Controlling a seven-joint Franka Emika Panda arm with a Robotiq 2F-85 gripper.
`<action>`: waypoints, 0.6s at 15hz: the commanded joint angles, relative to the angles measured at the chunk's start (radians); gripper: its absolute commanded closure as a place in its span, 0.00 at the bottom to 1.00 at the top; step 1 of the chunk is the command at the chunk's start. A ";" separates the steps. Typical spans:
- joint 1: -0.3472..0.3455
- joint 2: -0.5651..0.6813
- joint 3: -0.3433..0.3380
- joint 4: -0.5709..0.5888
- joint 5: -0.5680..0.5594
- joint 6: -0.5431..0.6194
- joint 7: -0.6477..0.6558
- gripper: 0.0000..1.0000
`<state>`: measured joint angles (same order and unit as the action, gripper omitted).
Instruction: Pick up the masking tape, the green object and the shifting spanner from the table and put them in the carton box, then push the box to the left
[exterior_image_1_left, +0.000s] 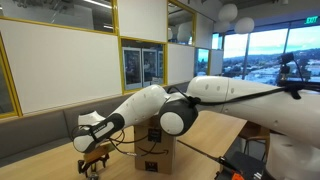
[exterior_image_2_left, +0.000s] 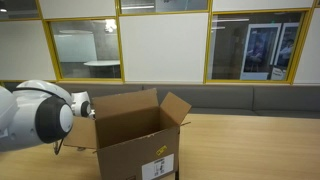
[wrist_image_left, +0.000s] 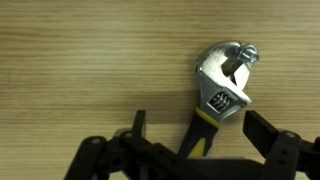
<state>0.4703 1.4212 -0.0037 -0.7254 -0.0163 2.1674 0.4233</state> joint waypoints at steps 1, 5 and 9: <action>-0.002 0.044 -0.004 0.062 0.003 0.012 0.022 0.00; -0.002 0.052 -0.003 0.067 0.003 0.009 0.023 0.00; 0.002 0.054 -0.005 0.077 -0.001 0.008 0.024 0.41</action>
<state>0.4704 1.4380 -0.0037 -0.7090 -0.0161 2.1688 0.4352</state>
